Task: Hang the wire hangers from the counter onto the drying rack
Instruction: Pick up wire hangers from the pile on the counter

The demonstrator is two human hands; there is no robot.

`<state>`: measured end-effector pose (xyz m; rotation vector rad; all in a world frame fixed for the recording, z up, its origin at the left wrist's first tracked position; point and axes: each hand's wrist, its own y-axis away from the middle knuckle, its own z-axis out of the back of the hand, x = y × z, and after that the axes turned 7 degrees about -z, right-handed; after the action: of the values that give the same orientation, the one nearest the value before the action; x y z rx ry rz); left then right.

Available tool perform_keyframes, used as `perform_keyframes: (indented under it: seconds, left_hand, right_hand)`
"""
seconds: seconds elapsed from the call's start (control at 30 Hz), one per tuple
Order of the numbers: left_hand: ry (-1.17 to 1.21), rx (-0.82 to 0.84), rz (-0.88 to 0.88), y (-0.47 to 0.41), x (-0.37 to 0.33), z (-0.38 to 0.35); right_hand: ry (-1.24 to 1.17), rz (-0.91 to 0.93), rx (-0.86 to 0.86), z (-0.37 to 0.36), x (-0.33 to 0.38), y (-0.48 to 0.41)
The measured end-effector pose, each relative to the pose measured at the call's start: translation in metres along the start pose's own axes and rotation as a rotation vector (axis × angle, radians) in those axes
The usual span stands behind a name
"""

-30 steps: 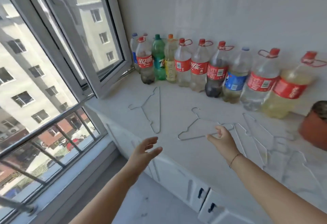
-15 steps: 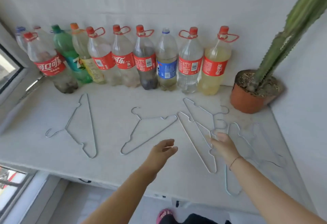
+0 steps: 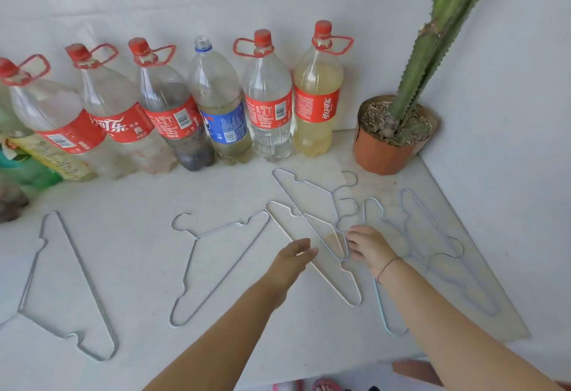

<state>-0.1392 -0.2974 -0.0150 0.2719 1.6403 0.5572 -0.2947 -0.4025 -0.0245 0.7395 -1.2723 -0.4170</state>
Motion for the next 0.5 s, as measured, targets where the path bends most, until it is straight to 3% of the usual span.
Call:
perform_keyframes:
  seconds: [0.23, 0.5]
  left_hand:
    - [-0.008, 0.084, 0.006, -0.018, 0.006, 0.000]
    - [-0.011, 0.157, -0.013, -0.021, -0.003, 0.009]
  right_hand:
    - [-0.279, -0.140, 0.065, -0.009, -0.002, 0.002]
    - [-0.215, -0.152, 0.231, -0.040, -0.007, 0.016]
